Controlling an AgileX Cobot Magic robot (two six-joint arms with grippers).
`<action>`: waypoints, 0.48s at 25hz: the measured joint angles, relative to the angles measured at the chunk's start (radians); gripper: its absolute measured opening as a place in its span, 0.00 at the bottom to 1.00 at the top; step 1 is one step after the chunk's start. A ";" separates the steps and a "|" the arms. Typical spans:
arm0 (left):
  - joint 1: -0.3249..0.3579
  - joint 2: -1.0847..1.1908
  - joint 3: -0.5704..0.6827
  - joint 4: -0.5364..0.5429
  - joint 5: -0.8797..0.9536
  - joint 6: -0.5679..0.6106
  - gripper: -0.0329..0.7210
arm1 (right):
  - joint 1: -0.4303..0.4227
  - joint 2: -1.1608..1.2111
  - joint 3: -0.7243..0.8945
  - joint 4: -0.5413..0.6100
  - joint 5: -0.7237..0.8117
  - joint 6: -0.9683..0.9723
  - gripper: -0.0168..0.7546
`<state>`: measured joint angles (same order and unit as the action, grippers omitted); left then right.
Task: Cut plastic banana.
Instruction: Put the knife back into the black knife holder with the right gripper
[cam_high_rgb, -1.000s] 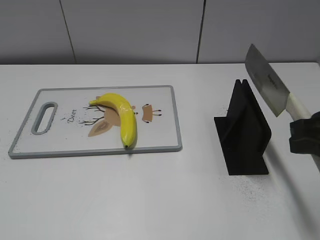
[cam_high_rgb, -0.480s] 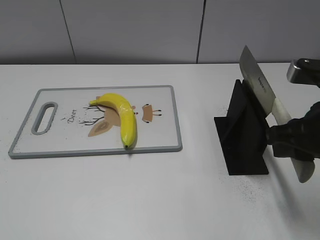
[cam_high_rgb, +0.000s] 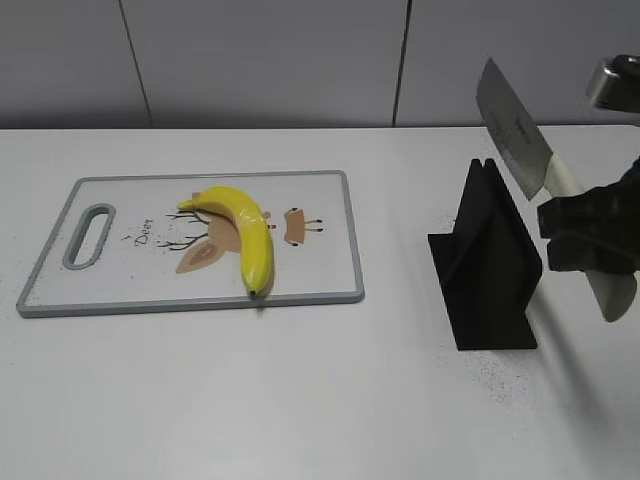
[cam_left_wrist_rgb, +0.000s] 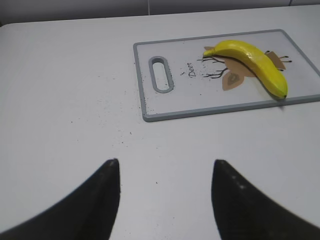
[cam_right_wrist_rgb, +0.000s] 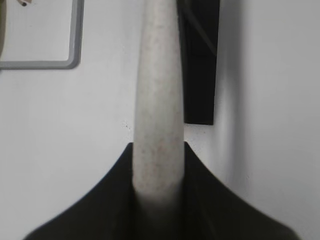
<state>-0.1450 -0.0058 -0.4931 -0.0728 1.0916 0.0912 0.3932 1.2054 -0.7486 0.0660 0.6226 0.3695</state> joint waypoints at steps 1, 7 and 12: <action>0.000 0.000 0.000 0.000 0.000 0.000 0.79 | 0.000 0.006 0.000 0.000 0.007 0.000 0.27; 0.000 0.000 0.000 0.000 0.000 0.000 0.79 | 0.000 0.064 0.000 -0.020 0.014 0.000 0.27; 0.000 0.000 0.000 0.000 0.000 0.000 0.79 | 0.000 0.105 0.000 -0.024 0.017 0.000 0.27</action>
<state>-0.1450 -0.0058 -0.4931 -0.0728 1.0916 0.0912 0.3932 1.3105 -0.7486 0.0420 0.6395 0.3695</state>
